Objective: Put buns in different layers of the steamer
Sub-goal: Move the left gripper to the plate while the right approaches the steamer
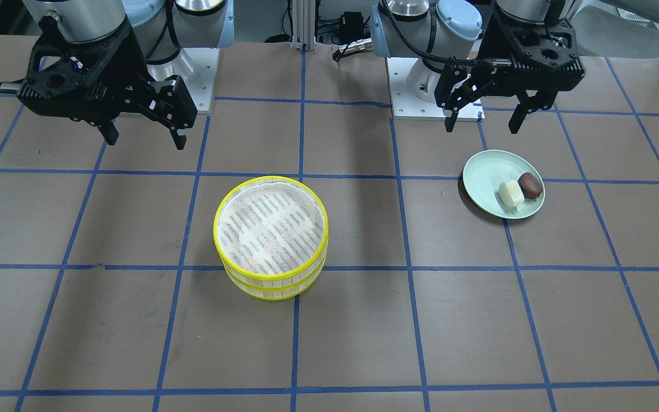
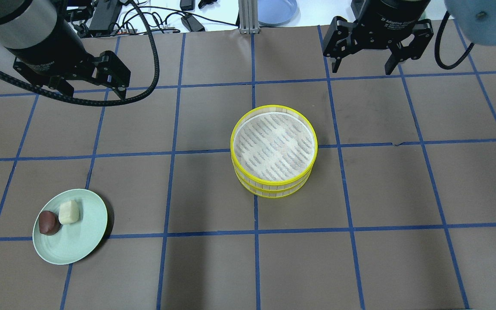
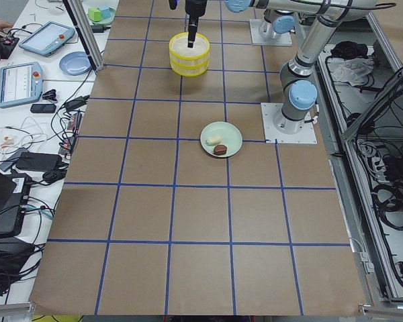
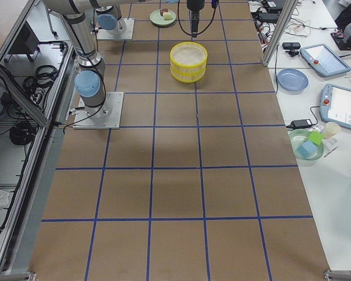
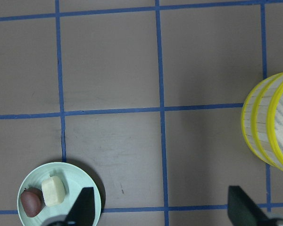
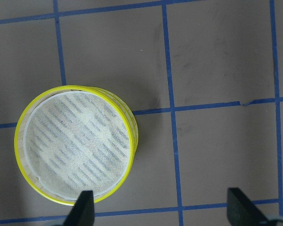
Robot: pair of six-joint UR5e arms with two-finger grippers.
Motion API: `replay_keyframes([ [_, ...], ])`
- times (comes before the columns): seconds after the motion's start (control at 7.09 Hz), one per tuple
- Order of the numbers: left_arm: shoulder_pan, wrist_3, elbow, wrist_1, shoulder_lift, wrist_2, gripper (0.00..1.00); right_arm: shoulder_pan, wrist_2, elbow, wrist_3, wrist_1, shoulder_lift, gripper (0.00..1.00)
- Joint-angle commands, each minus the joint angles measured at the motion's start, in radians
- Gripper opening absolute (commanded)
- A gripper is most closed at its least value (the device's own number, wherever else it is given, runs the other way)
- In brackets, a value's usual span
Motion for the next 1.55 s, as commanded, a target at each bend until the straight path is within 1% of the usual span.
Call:
replay_keyframes([
  [0.0, 0.003, 0.000, -0.001, -0.012, 0.001, 0.001, 1.00, 0.000, 0.000, 0.000, 0.000, -0.004, 0.000, 1.00],
  [0.56, 0.006, -0.001, -0.001, -0.012, -0.008, 0.003, 1.00, 0.000, 0.000, 0.003, 0.000, -0.009, 0.002, 1.00],
  [0.71, 0.007, -0.001, -0.001, -0.014, -0.011, 0.003, 1.00, 0.000, -0.001, 0.023, 0.002, -0.010, 0.000, 1.00],
  [0.99, 0.018, -0.001, -0.001, -0.026, -0.010, 0.004, 1.00, 0.000, -0.003, 0.034, 0.005, -0.009, -0.005, 1.00],
  [1.13, 0.039, 0.000, -0.011, -0.026, -0.008, 0.004, 1.00, 0.000, -0.001, 0.054, 0.000, -0.009, -0.006, 1.00],
  [1.41, 0.087, 0.008, -0.021, -0.084, -0.008, -0.002, 1.00, 0.002, 0.000, 0.067, 0.002, -0.007, -0.005, 1.00],
])
